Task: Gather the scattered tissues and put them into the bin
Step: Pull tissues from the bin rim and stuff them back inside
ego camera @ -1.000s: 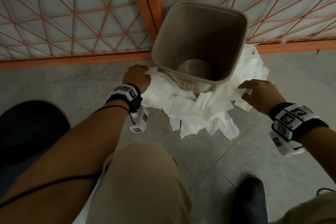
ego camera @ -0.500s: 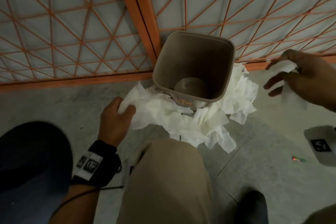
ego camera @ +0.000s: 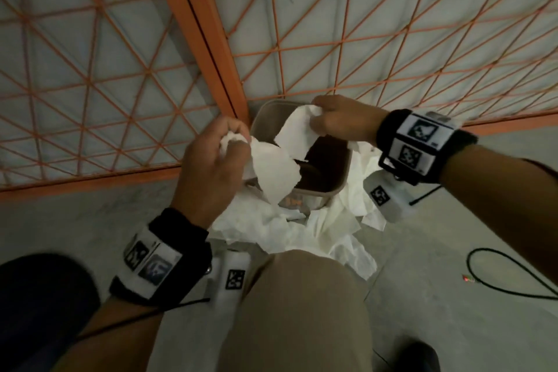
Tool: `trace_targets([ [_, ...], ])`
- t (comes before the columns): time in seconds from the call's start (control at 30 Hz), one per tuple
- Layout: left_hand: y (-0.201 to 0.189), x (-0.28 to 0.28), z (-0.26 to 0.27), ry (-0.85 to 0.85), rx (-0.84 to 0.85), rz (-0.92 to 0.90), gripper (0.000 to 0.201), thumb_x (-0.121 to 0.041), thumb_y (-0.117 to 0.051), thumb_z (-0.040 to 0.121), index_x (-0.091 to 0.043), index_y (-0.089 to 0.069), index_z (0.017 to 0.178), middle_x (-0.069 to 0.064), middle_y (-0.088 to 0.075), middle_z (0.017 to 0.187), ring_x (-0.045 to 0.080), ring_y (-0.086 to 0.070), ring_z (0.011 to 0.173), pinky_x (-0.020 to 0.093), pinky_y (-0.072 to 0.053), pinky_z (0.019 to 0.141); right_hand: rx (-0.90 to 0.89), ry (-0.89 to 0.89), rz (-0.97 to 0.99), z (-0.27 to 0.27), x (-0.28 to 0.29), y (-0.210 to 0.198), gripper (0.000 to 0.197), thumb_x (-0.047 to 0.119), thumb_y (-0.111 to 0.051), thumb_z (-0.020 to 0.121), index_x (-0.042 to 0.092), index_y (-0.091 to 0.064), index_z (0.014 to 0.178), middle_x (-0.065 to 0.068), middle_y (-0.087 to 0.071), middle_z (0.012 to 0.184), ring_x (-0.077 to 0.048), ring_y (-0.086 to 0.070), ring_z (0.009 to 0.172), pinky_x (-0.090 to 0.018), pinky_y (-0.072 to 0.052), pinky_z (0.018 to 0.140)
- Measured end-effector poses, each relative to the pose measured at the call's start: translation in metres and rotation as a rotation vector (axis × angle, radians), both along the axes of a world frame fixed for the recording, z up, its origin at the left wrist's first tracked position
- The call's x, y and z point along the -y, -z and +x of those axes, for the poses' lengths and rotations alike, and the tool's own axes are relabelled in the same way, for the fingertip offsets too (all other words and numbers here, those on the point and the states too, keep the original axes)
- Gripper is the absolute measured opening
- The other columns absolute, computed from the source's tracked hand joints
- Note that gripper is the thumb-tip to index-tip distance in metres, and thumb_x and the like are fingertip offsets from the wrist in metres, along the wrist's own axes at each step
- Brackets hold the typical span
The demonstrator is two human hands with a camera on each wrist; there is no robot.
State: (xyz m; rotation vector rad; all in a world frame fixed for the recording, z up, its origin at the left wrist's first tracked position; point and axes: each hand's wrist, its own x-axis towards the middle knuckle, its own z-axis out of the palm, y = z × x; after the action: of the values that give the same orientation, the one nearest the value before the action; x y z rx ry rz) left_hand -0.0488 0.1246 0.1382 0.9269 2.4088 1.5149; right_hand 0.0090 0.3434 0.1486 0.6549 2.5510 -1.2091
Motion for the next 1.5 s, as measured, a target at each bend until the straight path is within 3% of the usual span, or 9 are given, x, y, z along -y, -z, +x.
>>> trace_targets([
  [0.1, -0.007, -0.031, -0.012, -0.020, -0.079, 0.006, 0.008, -0.018, -0.049, 0.080, -0.019, -0.055, 0.084, 0.000, -0.061, 0.085, 0.013, -0.056, 0.077, 0.026, -0.045, 0.066, 0.065, -0.009, 0.074, -0.004, 0.003, 0.006, 0.054, 0.019, -0.054, 0.090, 0.014, -0.039, 0.141, -0.006, -0.049, 0.130, -0.026, -0.046, 0.126, -0.027, -0.037, 0.092],
  [0.33, 0.038, -0.081, -0.033, 0.109, -0.240, -0.365, 0.016, -0.012, -0.054, 0.085, -0.016, -0.061, 0.098, 0.002, -0.051, 0.111, 0.018, -0.050, 0.103, 0.027, -0.040, 0.086, -0.077, 0.044, -0.079, 0.007, -0.018, 0.013, 0.063, 0.005, -0.054, 0.079, 0.030, -0.046, 0.135, 0.004, -0.047, 0.124, -0.008, -0.053, 0.095, -0.024, -0.044, 0.075],
  [0.43, 0.059, -0.080, -0.036, 0.273, -0.220, -0.596, 0.042, -0.021, -0.062, 0.085, -0.022, -0.056, 0.127, 0.005, -0.045, 0.138, 0.025, -0.044, 0.129, 0.033, -0.038, 0.106, -0.181, 0.102, -0.082, 0.020, -0.037, 0.012, 0.068, 0.000, -0.054, 0.080, 0.037, -0.044, 0.137, 0.007, -0.038, 0.147, -0.017, -0.038, 0.131, -0.032, -0.040, 0.096],
  [0.53, 0.055, -0.062, -0.024, 0.240, -0.265, -0.422, 0.054, -0.023, -0.064, 0.085, -0.024, -0.049, 0.137, 0.002, -0.043, 0.143, 0.019, -0.042, 0.133, 0.030, -0.035, 0.111, -0.261, 0.111, -0.041, 0.046, -0.053, 0.025, 0.065, 0.000, -0.054, 0.084, 0.036, -0.044, 0.138, 0.011, -0.034, 0.152, -0.012, -0.029, 0.139, -0.033, -0.034, 0.105],
  [0.73, 0.081, 0.003, 0.043, 0.103, -0.331, -0.140, 0.022, -0.015, -0.059, 0.092, -0.017, -0.064, 0.113, -0.006, -0.059, 0.114, 0.011, -0.057, 0.106, 0.024, -0.049, 0.088, -0.377, 0.403, -0.062, 0.109, -0.062, 0.110, 0.049, -0.002, -0.051, 0.085, 0.026, -0.053, 0.126, 0.003, -0.057, 0.129, -0.021, -0.058, 0.115, -0.042, -0.049, 0.098],
  [0.93, 0.198, 0.019, 0.078, 0.323, -0.210, -0.809, 0.035, -0.029, -0.054, 0.091, -0.035, -0.053, 0.126, -0.006, -0.046, 0.125, 0.017, -0.050, 0.111, 0.039, -0.055, 0.083, 0.037, 0.353, -0.041, 0.141, -0.030, 0.212, 0.017, 0.026, -0.059, 0.091, 0.028, -0.061, 0.107, -0.005, -0.068, 0.106, -0.026, -0.065, 0.087, -0.036, -0.052, 0.078],
  [1.1, 0.238, 0.012, 0.066, 0.330, -0.218, -1.072, 0.036, -0.029, -0.051, 0.093, -0.031, -0.050, 0.129, 0.001, -0.044, 0.126, 0.024, -0.049, 0.112, 0.040, -0.054, 0.079, 0.317, 0.259, 0.074, 0.131, -0.011, 0.263, 0.053, 0.058, -0.057, 0.085, 0.020, -0.057, 0.121, -0.004, -0.064, 0.116, -0.026, -0.060, 0.107, -0.035, -0.047, 0.091],
  [1.3, 0.211, 0.036, 0.065, 0.167, -0.198, -0.778, 0.019, -0.036, -0.056, 0.089, -0.022, -0.064, 0.099, -0.003, -0.059, 0.103, 0.020, -0.061, 0.089, 0.031, -0.049, 0.071, 0.310, 0.182, 0.137, 0.120, -0.008, 0.276, 0.040, 0.051, -0.053, 0.088, 0.016, -0.052, 0.069, -0.008, -0.062, 0.082, -0.027, -0.060, 0.075, -0.033, -0.045, 0.066],
  [1.5, 0.124, 0.032, 0.056, 0.124, -0.119, -0.452, 0.016, -0.026, -0.063, 0.079, -0.010, -0.064, 0.083, 0.002, -0.058, 0.069, 0.014, -0.052, 0.060, 0.023, -0.041, 0.055, 0.218, 0.290, -0.105, 0.122, -0.032, 0.254, 0.027, 0.031, -0.062, 0.086, 0.004, -0.064, 0.083, -0.010, -0.071, 0.075, -0.021, -0.070, 0.055, -0.031, -0.059, 0.061],
])
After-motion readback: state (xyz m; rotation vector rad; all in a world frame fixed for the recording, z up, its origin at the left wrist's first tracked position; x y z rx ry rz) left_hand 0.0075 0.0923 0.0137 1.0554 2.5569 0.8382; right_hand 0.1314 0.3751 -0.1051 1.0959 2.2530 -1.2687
